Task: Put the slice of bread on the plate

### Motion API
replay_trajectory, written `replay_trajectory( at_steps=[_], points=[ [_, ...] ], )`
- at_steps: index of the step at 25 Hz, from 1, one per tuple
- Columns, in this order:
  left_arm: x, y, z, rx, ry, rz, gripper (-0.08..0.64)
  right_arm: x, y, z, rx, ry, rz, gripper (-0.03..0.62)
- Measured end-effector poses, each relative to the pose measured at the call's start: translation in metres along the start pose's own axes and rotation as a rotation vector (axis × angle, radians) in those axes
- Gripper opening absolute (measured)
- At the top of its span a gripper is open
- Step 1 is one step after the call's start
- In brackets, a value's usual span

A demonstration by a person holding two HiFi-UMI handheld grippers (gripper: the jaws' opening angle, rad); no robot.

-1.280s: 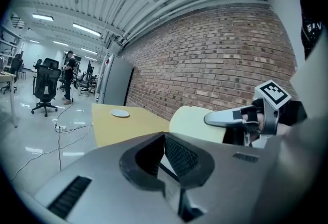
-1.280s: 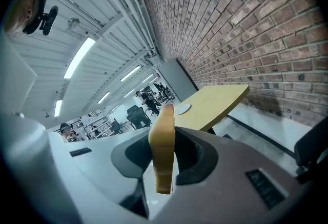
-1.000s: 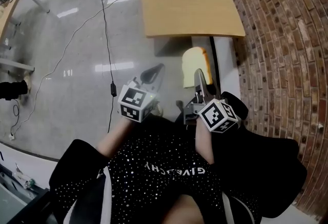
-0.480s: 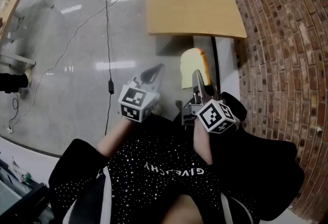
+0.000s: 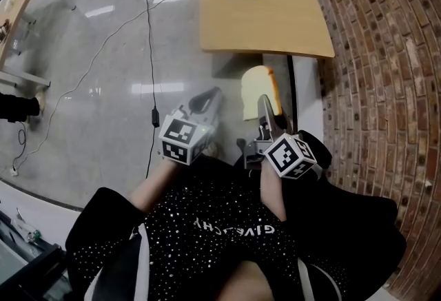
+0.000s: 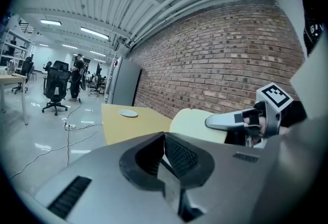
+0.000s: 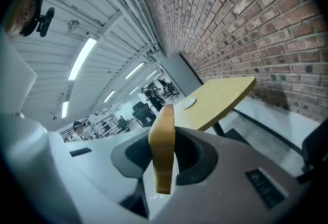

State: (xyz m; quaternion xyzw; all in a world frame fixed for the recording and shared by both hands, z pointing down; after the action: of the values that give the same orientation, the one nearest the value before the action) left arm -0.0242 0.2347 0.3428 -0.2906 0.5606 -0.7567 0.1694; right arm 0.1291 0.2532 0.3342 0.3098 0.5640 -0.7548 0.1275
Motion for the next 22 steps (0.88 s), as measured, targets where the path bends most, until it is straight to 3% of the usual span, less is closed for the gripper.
replay_trajectory(
  at_steps=[22],
  points=[
    [0.071, 0.043, 0.127, 0.039, -0.039, -0.028, 0.012, -0.040, 0.059, 0.119, 0.027, -0.092, 0.008, 0.095]
  ],
)
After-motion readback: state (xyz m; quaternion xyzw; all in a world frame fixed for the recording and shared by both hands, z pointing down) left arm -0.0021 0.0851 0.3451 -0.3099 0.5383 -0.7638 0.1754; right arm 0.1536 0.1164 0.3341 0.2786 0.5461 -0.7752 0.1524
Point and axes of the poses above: the fingertips, and each gripper's own axes: z forward along the fingers, x to its left, y out of its top, the point moved 3 cm from there along -z, backward along the fingers, and after that the axes turned 4 degrees about -x, right-handed, at the moved point
